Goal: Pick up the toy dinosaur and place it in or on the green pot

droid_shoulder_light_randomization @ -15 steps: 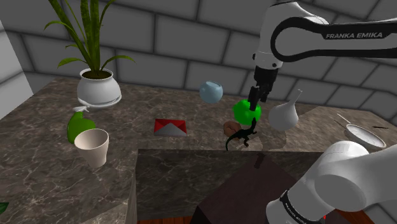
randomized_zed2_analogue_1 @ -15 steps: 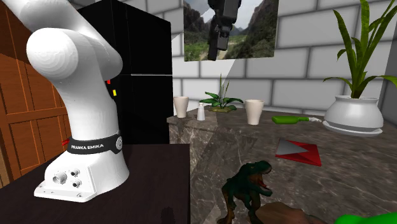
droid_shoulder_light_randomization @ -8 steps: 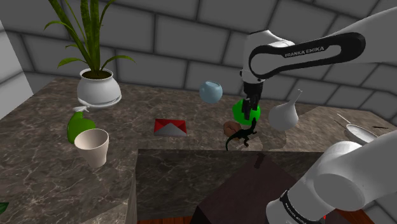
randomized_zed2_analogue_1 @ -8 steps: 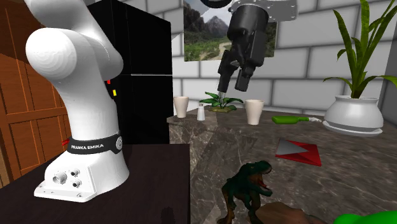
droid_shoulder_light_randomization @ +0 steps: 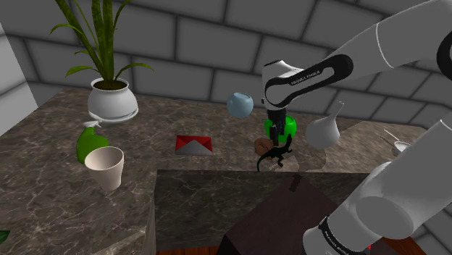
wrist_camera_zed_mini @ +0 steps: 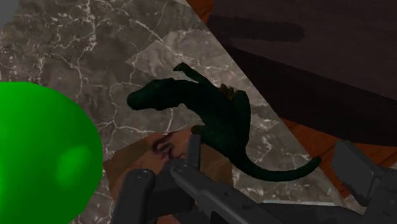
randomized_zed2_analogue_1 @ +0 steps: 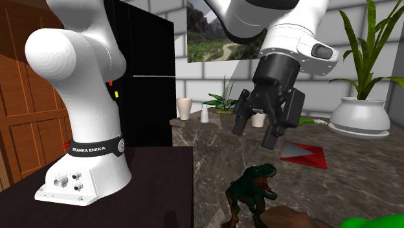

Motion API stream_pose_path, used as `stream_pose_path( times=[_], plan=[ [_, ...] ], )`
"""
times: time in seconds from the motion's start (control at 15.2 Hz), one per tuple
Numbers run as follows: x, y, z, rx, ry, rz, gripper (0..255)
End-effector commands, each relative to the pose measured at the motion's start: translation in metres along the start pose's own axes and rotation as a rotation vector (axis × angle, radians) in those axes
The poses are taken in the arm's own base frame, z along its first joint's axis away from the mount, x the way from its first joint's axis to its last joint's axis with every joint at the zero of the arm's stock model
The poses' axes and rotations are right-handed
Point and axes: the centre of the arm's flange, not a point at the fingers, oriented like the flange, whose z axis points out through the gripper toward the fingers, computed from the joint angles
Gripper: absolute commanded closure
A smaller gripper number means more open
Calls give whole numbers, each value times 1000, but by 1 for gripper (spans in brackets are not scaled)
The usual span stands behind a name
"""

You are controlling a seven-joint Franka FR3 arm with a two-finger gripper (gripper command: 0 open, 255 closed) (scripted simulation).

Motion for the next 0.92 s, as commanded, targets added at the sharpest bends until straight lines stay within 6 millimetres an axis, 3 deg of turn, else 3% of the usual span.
stream_pose_path(
  times=[0.0,0.13,0.59,0.86],
  plan=[
    [14,13,24,-4,-33,-33,0],
    [29,23,45,-7,-65,-64,0],
    [27,23,82,-7,-65,-64,0],
    [26,23,85,-7,-65,-64,0]
  ],
)
